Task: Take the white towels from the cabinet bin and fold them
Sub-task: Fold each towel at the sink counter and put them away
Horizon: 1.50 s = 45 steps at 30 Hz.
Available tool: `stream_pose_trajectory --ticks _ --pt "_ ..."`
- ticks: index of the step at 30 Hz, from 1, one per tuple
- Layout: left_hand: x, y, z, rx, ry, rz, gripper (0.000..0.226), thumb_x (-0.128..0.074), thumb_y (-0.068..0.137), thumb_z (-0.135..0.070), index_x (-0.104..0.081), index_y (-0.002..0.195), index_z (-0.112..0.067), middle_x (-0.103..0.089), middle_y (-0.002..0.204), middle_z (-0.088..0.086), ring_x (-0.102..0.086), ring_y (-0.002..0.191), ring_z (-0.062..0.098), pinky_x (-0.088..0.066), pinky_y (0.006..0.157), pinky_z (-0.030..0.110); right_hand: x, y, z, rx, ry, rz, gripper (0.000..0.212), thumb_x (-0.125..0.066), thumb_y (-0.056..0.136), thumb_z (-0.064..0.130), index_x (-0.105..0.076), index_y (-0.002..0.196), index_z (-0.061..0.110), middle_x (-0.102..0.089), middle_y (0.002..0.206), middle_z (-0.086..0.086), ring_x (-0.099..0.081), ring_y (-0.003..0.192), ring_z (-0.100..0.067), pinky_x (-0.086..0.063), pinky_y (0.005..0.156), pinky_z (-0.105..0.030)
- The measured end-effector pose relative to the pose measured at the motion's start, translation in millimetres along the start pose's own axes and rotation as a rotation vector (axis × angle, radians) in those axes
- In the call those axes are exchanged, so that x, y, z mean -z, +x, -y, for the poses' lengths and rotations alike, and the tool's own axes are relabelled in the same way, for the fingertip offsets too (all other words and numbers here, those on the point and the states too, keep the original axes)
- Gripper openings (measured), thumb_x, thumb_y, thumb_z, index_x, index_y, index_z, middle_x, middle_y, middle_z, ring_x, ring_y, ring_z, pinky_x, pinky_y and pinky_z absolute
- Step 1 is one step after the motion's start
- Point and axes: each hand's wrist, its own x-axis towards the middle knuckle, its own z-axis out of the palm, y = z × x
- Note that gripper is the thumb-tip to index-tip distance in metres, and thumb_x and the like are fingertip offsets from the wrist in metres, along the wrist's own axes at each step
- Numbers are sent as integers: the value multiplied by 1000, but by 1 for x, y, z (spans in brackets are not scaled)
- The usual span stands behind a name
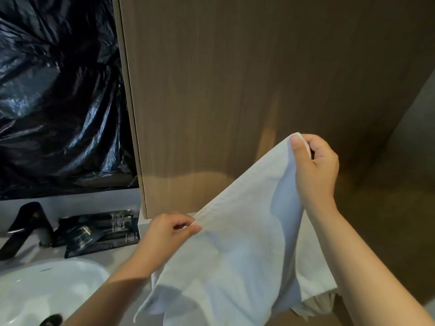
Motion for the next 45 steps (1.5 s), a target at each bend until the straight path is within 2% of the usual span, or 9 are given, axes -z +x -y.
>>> stream_pose_trajectory --ticks 8,13,19,25,30,32,35,42,45 --pt "-13 -10 25 -42 13 -18 12 -76 81 -15 -74 69 -15 -68 73 -13 -61 78 2 -45 69 14 -2 -3 -1 24 4 29 15 -53 98 34 -62 86 35 -62 83 18 -60 85 2 -47 70 -7" --pt "-20 -17 43 9 16 18 34 -60 73 -49 -73 69 -19 -64 82 -25 -60 79 -1 -43 69 11 -3 -1 2 28 15 26 15 -53 99 34 -63 88 29 -62 82 18 -59 83 4 -45 69 -5" --pt "-25 -22 69 97 49 58 26 -67 75 -41 -72 65 -17 -68 72 -5 -60 79 8 -46 71 22 -2 1 0 24 0 23 16 -53 99 34 -63 89 27 -61 82 18 -58 82 5 -45 69 -5" --pt "-25 -26 90 148 76 197 16 -64 68 -57 -60 53 -55 -66 75 -12 -61 78 5 -48 73 23 -4 2 -4 22 -8 30 16 -53 99 33 -63 88 27 -61 80 18 -58 80 5 -45 67 -5" --pt "-15 -17 108 135 118 38 31 -74 83 -17 -62 65 -40 -64 76 -7 -57 67 7 -38 65 7 -2 5 -11 9 -35 11 19 -52 99 36 -62 87 25 -60 80 17 -57 79 6 -44 66 -3" --pt "4 -5 104 82 165 -110 9 -67 89 -14 -69 82 -20 -63 83 1 -58 75 19 -36 67 13 3 8 -14 -1 -32 -20 20 -52 99 36 -62 87 23 -59 78 16 -56 77 6 -43 64 -3" --pt "39 23 92 -7 305 -194 12 -60 94 -21 -69 97 -13 -61 92 0 -57 78 19 -39 67 29 12 15 -18 -24 -32 -72 24 -51 99 38 -62 87 20 -58 77 13 -54 73 4 -42 62 -5" --pt "79 47 75 -9 459 -180 33 -63 89 -40 -53 66 -19 -54 63 -4 -50 57 15 -37 52 32 15 15 -29 -121 -6 -105 26 -51 99 38 -63 88 18 -59 79 10 -54 72 2 -43 66 -15" --pt "75 51 77 12 461 -138 30 -66 89 -33 -56 70 -12 -54 67 1 -50 59 17 -36 53 29 13 14 -36 -129 6 -120 31 -52 99 36 -65 90 10 -60 80 1 -52 73 -3 -44 68 -22"
